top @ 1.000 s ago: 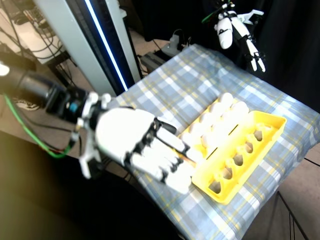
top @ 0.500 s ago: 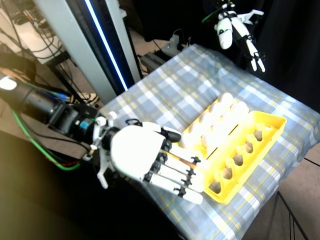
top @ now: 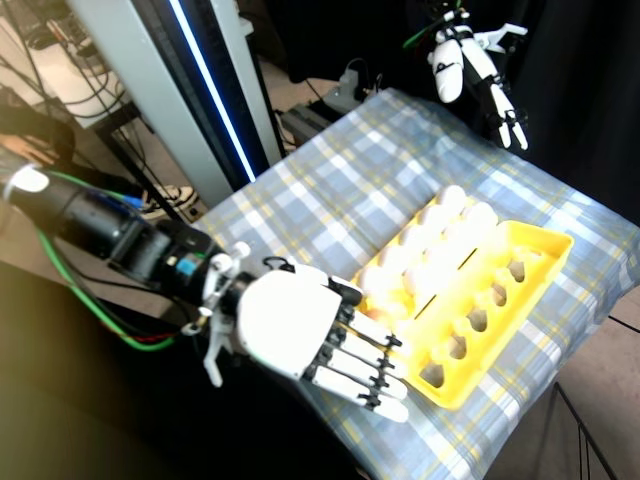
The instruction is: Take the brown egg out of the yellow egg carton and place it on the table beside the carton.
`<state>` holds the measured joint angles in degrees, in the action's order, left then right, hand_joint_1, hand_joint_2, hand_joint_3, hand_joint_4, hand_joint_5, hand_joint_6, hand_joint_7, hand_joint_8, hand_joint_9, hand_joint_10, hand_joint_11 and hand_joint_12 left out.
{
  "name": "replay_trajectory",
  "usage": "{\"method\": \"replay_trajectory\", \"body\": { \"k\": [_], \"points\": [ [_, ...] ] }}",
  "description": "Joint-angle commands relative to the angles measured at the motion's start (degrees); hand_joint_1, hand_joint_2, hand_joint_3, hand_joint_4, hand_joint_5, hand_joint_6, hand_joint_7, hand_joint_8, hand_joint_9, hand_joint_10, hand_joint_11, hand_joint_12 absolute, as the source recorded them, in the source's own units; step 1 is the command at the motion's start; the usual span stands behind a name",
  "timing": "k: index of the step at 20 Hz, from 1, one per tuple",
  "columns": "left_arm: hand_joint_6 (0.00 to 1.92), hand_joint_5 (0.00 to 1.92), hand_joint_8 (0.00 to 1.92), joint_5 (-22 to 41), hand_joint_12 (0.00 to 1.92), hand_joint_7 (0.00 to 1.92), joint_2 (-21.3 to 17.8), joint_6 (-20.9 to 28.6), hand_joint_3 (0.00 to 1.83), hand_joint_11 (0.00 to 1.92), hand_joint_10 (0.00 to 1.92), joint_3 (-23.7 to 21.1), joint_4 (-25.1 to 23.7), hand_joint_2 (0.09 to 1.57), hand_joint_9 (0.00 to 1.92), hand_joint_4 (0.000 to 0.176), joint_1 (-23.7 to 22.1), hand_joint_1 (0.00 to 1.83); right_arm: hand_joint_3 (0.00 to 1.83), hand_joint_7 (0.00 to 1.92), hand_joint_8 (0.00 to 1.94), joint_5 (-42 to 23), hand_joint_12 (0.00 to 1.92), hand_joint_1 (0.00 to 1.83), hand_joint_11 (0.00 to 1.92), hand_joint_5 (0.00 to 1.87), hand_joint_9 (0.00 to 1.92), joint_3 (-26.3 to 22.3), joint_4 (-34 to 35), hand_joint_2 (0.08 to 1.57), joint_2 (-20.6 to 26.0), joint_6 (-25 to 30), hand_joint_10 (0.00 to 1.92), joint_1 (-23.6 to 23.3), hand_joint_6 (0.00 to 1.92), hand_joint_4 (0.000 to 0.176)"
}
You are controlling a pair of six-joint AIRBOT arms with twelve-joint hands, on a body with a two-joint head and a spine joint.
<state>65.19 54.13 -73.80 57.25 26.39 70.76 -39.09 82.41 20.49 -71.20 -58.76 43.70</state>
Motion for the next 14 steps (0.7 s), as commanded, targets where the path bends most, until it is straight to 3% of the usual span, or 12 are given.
{"method": "replay_trajectory", "body": {
  "k": [1,4,6,8,10,11,12,13,14],
  "points": [
    [0.00,0.22,0.00,6.94,0.00,0.01,0.11,0.24,0.00,0.00,0.00,0.36,-0.65,1.21,0.00,0.016,-0.76,0.00,0.00,0.65,0.01,-5.30,0.00,0.72,0.00,0.60,0.36,0.18,-0.67,1.07,-0.28,0.01,0.01,-0.85,0.01,0.003],
    [0.00,0.21,0.00,6.77,0.00,0.01,0.11,0.24,0.00,0.00,0.00,0.36,-0.65,1.21,0.00,0.024,-0.76,0.00,0.00,0.71,0.01,-5.30,0.00,0.75,0.00,0.63,0.40,0.01,-1.43,1.09,-0.23,0.01,0.01,-1.07,0.01,0.000],
    [0.01,0.22,0.00,6.66,0.00,0.02,0.14,0.24,0.00,0.00,0.00,0.38,-0.65,1.22,0.00,0.009,-0.76,0.00,0.00,0.75,0.01,-5.31,0.00,0.81,0.00,0.74,0.39,-0.26,-1.80,1.12,-0.21,0.01,0.00,-1.28,0.01,0.000],
    [0.01,0.22,0.00,6.70,0.00,0.01,0.14,0.25,0.00,0.00,0.00,0.37,-0.64,1.22,0.00,0.006,-0.76,0.00,0.00,0.79,0.01,-5.32,0.00,0.83,0.00,0.83,0.41,-0.95,-2.38,1.13,-0.18,-0.79,0.00,-1.89,0.01,0.000],
    [0.00,0.21,0.00,6.70,0.00,0.01,0.15,0.25,0.00,0.00,0.00,0.37,-0.64,1.22,0.00,0.025,-0.76,0.00,0.00,0.85,0.01,-5.32,0.00,0.88,0.00,0.90,0.45,-2.46,-2.36,1.12,-0.17,-5.09,0.01,-2.54,0.01,0.000],
    [0.00,0.21,0.00,6.70,0.00,0.01,0.16,0.25,0.00,0.00,0.00,0.36,-0.63,1.22,0.00,0.027,-0.76,0.00,0.00,0.88,0.00,-5.32,0.00,0.97,0.00,0.94,0.48,-2.90,-2.36,1.13,-0.17,-6.14,0.00,-2.82,0.81,0.133],
    [0.00,0.21,0.00,6.69,0.00,0.01,0.18,0.25,0.00,0.00,0.00,0.36,-0.63,1.21,0.00,0.028,-0.76,0.00,0.01,0.89,0.00,-5.34,0.00,0.97,0.00,0.88,0.48,-3.26,-2.36,1.15,-0.16,-6.77,0.00,-3.05,1.08,0.167],
    [0.00,0.21,0.00,6.69,0.00,0.02,0.18,0.25,0.00,0.00,0.00,0.36,-0.63,1.21,0.00,0.030,-0.76,0.00,0.00,0.90,0.00,-5.46,0.00,0.96,0.00,0.86,0.48,-3.44,-2.36,1.17,-0.15,-6.80,0.00,-3.17,1.15,0.173],
    [0.00,0.21,0.00,6.69,0.00,0.02,0.18,0.25,0.00,0.00,0.00,0.37,-0.63,1.21,0.00,0.030,-0.76,0.00,0.00,0.92,0.00,-5.63,0.00,0.97,0.00,0.85,0.49,-3.58,-2.36,1.17,-0.12,-6.80,0.00,-3.22,1.17,0.162]
  ]
}}
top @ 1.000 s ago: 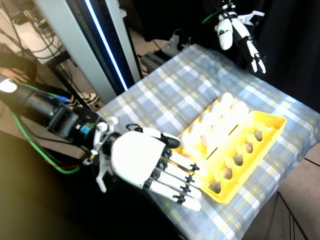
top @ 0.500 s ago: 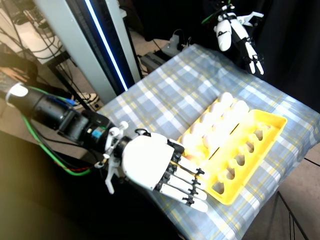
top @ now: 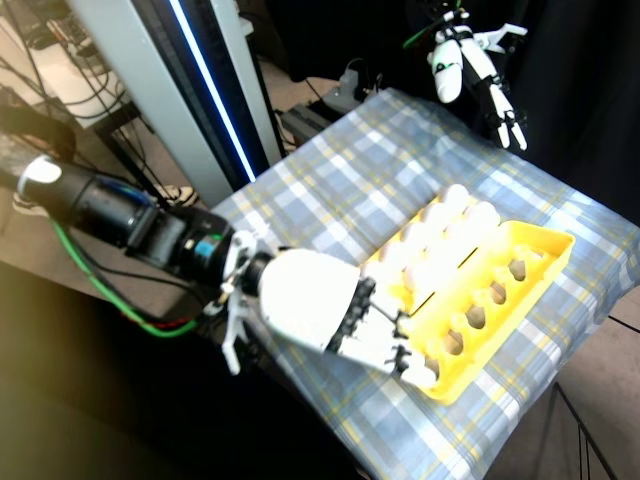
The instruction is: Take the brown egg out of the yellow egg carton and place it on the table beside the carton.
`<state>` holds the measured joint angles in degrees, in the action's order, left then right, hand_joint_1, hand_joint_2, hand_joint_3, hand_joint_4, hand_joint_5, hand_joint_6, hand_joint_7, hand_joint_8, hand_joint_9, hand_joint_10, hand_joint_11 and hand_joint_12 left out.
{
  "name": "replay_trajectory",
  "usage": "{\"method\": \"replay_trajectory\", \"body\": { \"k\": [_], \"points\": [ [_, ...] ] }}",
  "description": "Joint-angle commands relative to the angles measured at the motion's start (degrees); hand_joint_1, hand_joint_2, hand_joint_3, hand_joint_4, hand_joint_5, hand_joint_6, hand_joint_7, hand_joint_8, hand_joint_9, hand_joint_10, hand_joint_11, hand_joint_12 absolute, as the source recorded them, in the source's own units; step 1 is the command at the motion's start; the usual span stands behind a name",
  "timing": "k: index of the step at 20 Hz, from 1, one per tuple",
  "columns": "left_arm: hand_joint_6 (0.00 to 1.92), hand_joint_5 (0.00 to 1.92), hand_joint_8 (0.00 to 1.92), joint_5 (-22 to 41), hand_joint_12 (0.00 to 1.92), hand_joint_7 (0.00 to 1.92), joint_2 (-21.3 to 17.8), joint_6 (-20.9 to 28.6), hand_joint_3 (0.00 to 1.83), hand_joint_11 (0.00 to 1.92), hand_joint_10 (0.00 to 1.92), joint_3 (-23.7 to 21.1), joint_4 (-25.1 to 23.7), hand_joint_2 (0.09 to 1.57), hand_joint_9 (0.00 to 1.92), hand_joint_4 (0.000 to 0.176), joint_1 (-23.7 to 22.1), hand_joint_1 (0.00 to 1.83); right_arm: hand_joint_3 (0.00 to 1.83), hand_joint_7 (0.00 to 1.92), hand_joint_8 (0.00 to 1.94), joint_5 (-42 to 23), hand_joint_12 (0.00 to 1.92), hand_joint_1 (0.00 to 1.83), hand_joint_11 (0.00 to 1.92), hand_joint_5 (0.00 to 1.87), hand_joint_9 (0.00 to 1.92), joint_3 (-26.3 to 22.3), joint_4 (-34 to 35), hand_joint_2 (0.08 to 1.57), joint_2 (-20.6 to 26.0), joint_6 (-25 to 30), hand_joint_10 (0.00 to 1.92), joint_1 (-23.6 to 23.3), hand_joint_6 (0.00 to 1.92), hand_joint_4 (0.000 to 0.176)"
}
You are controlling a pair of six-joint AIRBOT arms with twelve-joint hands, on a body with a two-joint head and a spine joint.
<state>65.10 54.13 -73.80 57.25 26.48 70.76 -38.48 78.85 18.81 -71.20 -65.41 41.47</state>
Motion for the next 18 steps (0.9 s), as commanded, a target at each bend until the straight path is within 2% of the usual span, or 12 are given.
{"method": "replay_trajectory", "body": {
  "k": [1,4,6,7,9,10,12,13,14,15,16,18],
  "points": [
    [0.00,0.21,0.01,6.78,0.00,0.02,0.18,0.25,0.00,0.00,0.00,0.37,-0.71,1.21,0.00,0.027,-0.76,0.00,0.00,0.92,0.00,-6.49,0.00,0.98,0.00,0.86,0.48,-0.22,-0.67,1.17,-0.05,-0.16,0.00,-1.01,1.16,0.151],
    [0.00,0.21,0.00,6.74,0.00,0.03,0.19,0.25,0.00,0.00,0.00,0.37,-0.70,1.21,0.00,0.030,-0.76,0.00,0.00,0.95,0.01,-6.74,0.00,0.97,0.00,0.86,0.51,-0.42,-0.67,1.17,0.29,-0.16,0.01,-1.13,1.16,0.163],
    [0.00,0.21,0.00,6.74,0.00,0.03,0.24,0.25,0.00,0.00,0.00,0.36,-0.70,1.21,0.00,0.026,-0.76,0.00,0.00,0.94,0.00,-7.16,0.00,0.98,0.00,0.87,0.51,-0.88,-0.71,1.16,0.66,-0.20,0.00,-1.25,1.14,0.149],
    [0.00,0.21,0.00,6.69,0.00,0.03,0.24,0.25,0.00,0.00,0.00,0.37,-0.70,1.21,0.00,0.019,-0.76,0.00,0.00,0.95,0.00,-8.07,0.00,1.00,0.00,0.88,0.51,-1.79,-0.89,1.16,1.24,-0.53,0.00,-1.26,1.13,0.126],
    [0.00,0.22,0.00,6.68,0.00,0.03,0.24,0.25,0.00,0.00,0.00,0.37,-0.69,1.21,0.00,0.015,-0.76,0.00,0.00,0.96,0.01,-9.09,0.00,1.00,0.00,0.88,0.52,-2.91,-1.51,1.16,2.19,-0.55,0.01,-1.44,1.13,0.121],
    [0.00,0.22,0.00,6.65,0.00,0.03,0.23,0.25,0.00,0.00,0.00,0.36,-0.68,1.21,0.00,0.017,-0.76,0.00,0.00,0.97,0.01,-9.82,0.00,1.01,0.00,0.88,0.54,-3.98,-2.20,1.16,3.12,-0.55,0.01,-1.65,1.12,0.095],
    [0.00,0.22,0.00,6.56,0.00,0.03,0.23,0.25,0.00,0.00,0.00,0.37,-0.67,1.21,0.00,0.016,-0.76,0.00,0.00,0.97,0.00,-10.21,0.00,1.01,0.00,0.88,0.54,-4.57,-2.56,1.16,3.66,-0.55,0.01,-1.72,1.13,0.096],
    [0.00,0.22,0.00,6.54,0.00,0.03,0.24,0.25,0.00,0.00,0.00,0.37,-0.66,1.22,0.00,0.012,-0.76,0.00,0.00,0.98,0.01,-10.50,0.00,1.02,0.00,0.88,0.55,-4.98,-2.84,1.16,4.08,-0.55,0.01,-1.77,1.13,0.065],
    [0.00,0.22,0.00,6.54,0.00,0.03,0.24,0.25,0.00,0.00,0.00,0.37,-0.66,1.22,0.00,0.012,-0.76,0.00,0.00,0.98,0.01,-10.75,0.00,1.02,0.00,0.88,0.55,-5.30,-3.07,1.16,4.34,-0.55,0.01,-1.84,1.13,0.065],
    [0.00,0.21,0.00,6.55,0.00,0.02,0.24,0.25,0.00,0.00,0.00,0.37,-0.64,1.21,0.00,0.019,-0.76,0.00,0.00,0.98,0.00,-11.29,0.00,1.04,0.00,0.89,0.54,-5.93,-3.42,1.16,4.86,-0.55,0.00,-1.89,1.12,0.041],
    [0.01,0.23,0.00,6.55,0.00,0.03,0.24,0.26,0.00,0.00,0.00,0.37,-0.63,1.22,0.00,0.002,-0.76,0.00,0.00,0.97,0.00,-11.92,0.00,1.07,0.00,0.90,0.55,-6.70,-3.79,1.15,5.35,-0.55,0.01,-1.91,1.11,0.000],
    [0.01,0.23,0.00,6.56,0.00,0.03,0.24,0.26,0.00,0.00,0.00,0.37,-0.63,1.22,0.00,0.005,-0.76,0.00,0.00,0.97,0.00,-13.33,0.00,1.06,0.00,0.90,0.55,-8.18,-4.64,1.15,6.29,-0.55,0.00,-1.91,1.10,0.000]
  ]
}}
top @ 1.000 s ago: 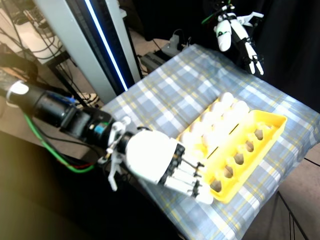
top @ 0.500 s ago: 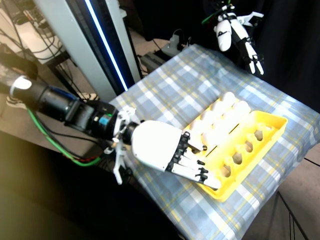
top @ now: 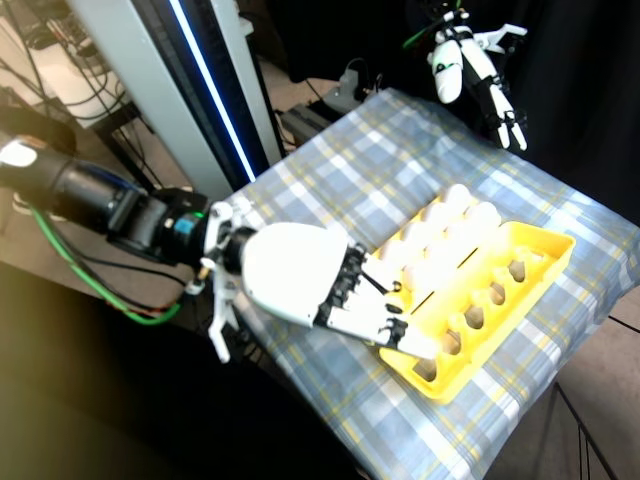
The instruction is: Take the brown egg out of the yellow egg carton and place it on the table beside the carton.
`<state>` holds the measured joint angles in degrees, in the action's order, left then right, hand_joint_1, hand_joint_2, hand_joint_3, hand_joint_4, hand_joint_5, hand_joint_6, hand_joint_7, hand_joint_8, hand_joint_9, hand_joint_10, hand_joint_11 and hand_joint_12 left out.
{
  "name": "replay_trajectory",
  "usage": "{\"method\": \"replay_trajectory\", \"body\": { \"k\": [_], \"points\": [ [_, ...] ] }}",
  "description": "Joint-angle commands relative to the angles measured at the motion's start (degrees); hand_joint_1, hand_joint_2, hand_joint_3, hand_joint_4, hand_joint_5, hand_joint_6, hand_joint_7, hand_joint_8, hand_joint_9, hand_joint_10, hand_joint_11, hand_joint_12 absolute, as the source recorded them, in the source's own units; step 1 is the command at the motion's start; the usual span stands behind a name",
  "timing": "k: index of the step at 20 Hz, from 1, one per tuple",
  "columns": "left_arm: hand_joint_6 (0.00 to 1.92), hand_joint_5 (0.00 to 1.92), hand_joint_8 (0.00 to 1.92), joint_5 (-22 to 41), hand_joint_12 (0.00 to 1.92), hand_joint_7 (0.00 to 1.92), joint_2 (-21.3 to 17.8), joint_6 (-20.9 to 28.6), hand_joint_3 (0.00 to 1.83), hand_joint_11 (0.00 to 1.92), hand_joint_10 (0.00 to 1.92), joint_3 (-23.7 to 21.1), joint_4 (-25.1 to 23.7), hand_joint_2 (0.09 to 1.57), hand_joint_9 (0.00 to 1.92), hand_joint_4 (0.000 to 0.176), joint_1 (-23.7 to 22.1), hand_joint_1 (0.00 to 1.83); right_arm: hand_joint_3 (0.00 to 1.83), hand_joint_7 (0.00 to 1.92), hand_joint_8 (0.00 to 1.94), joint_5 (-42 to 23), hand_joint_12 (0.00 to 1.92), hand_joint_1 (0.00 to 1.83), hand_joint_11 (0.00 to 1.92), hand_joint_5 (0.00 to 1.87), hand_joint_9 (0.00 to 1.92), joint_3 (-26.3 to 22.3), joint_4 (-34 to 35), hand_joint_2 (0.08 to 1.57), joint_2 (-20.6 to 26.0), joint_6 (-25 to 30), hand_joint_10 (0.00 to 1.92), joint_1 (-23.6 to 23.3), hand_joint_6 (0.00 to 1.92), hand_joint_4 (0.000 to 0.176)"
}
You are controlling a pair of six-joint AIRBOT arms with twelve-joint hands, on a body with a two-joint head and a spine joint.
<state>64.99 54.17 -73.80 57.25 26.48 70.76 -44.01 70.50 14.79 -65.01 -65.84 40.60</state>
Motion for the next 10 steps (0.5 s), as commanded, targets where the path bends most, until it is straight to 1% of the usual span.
{"method": "replay_trajectory", "body": {
  "k": [1,2,6,7,8,9,10],
  "points": [
    [0.00,0.23,0.00,6.67,0.00,0.03,0.20,0.26,0.00,0.00,0.00,0.36,-0.63,1.22,0.00,0.007,-0.76,0.00,0.00,0.96,0.00,-8.13,0.00,1.06,0.00,0.90,0.55,-0.11,-0.79,1.15,0.27,-0.11,0.00,-1.03,1.10,0.000],
    [0.01,0.23,0.00,6.66,0.00,0.03,0.20,0.26,0.00,0.00,0.00,0.36,-0.56,1.22,0.00,0.004,-0.76,0.00,0.00,0.96,0.00,-8.22,0.00,1.07,0.00,0.91,0.55,-0.09,-0.79,1.15,0.30,-0.11,0.00,-1.04,1.09,0.000],
    [0.00,0.23,0.00,6.63,0.00,0.03,0.20,0.26,0.00,0.00,0.00,0.35,-0.54,1.21,0.00,0.011,-0.76,0.00,0.00,0.95,0.00,-8.79,0.00,1.07,0.00,0.91,0.56,-0.38,-0.78,1.15,0.71,-0.11,0.00,-1.09,1.08,0.000],
    [0.00,0.23,0.00,6.65,0.00,0.04,0.20,0.26,0.00,0.00,0.00,0.33,-0.52,1.21,0.00,0.007,-0.75,0.00,0.00,0.91,0.00,-8.81,0.00,1.01,0.00,0.84,0.53,-0.36,-0.75,1.06,0.92,-0.11,0.01,-1.09,0.14,0.000],
    [0.00,0.23,0.00,6.65,0.00,0.04,0.19,0.26,0.00,0.00,0.00,0.33,-0.52,1.21,0.00,0.007,-0.75,0.00,0.00,0.91,0.00,-8.74,0.00,1.01,0.00,0.84,0.53,-0.20,-0.43,1.06,1.06,-0.11,0.01,-1.09,0.14,0.000],
    [0.00,0.23,0.00,6.63,0.00,0.03,0.19,0.26,0.00,0.00,0.00,0.35,-0.52,1.21,0.00,0.003,-0.75,0.00,0.00,0.73,0.00,-8.68,0.00,0.83,0.00,0.67,0.37,-0.05,0.03,0.98,1.06,-0.11,0.00,-1.09,0.03,0.000],
    [0.00,0.23,0.00,6.63,0.00,0.02,0.20,0.26,0.00,0.00,0.00,0.33,-0.48,1.21,0.00,0.005,-0.75,0.00,0.00,0.64,0.00,-8.43,0.00,0.78,0.00,0.57,0.29,0.34,0.66,0.91,1.06,-0.11,0.00,-1.08,0.00,0.000]
  ]
}}
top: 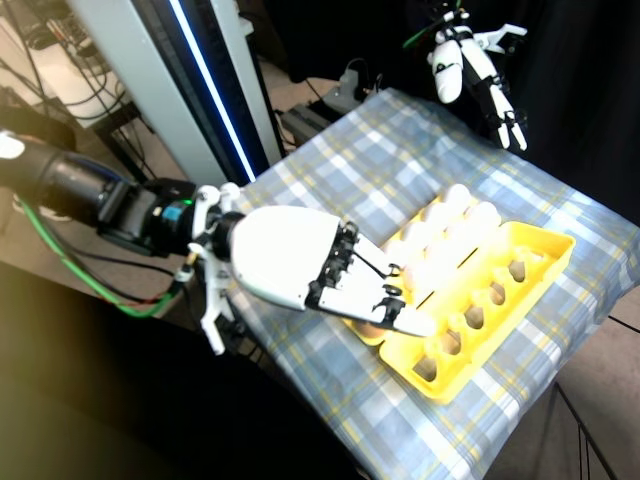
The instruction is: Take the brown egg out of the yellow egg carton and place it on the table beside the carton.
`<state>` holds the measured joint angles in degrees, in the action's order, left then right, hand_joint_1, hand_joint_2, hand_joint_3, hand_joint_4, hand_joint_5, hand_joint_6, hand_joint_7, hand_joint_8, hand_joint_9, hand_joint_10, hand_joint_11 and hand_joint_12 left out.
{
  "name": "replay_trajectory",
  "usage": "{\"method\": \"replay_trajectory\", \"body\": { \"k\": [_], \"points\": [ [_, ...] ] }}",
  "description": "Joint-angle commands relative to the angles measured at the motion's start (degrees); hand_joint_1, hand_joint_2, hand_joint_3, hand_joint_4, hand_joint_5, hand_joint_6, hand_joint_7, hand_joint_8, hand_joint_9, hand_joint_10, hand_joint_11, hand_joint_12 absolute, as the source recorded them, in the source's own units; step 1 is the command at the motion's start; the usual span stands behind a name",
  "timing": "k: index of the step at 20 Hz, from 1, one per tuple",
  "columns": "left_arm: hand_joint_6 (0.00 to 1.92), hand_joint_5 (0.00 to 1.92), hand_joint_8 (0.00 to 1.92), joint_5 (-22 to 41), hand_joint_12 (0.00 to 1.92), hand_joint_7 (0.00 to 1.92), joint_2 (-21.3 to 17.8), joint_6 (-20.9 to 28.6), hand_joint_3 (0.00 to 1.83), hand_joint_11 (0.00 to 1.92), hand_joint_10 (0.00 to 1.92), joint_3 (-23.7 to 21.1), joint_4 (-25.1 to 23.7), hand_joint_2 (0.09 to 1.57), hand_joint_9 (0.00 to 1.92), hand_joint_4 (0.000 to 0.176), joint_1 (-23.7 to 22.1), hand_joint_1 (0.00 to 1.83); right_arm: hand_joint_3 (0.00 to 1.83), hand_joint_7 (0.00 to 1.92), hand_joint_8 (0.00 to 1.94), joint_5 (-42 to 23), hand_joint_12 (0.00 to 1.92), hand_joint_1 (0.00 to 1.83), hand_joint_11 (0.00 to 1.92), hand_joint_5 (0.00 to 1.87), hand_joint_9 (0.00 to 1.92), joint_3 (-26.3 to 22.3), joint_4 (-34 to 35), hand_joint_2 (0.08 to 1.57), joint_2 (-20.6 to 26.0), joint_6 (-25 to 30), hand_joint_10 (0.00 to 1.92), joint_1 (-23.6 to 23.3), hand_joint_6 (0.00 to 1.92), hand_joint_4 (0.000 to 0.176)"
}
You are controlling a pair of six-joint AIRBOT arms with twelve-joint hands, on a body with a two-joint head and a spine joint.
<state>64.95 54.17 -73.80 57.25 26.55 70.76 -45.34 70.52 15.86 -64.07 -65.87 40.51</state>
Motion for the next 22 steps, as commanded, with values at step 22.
{"method": "replay_trajectory", "body": {
  "k": [22],
  "points": [
    [0.00,0.23,0.00,6.84,0.00,0.02,0.20,0.39,0.00,0.00,0.00,0.28,-0.50,1.22,0.00,0.002,-0.73,0.00,0.01,0.76,0.00,1.49,0.00,0.91,0.00,0.73,0.35,4.95,2.91,0.97,-3.38,-6.87,0.00,-0.98,0.01,0.000]
  ]
}}
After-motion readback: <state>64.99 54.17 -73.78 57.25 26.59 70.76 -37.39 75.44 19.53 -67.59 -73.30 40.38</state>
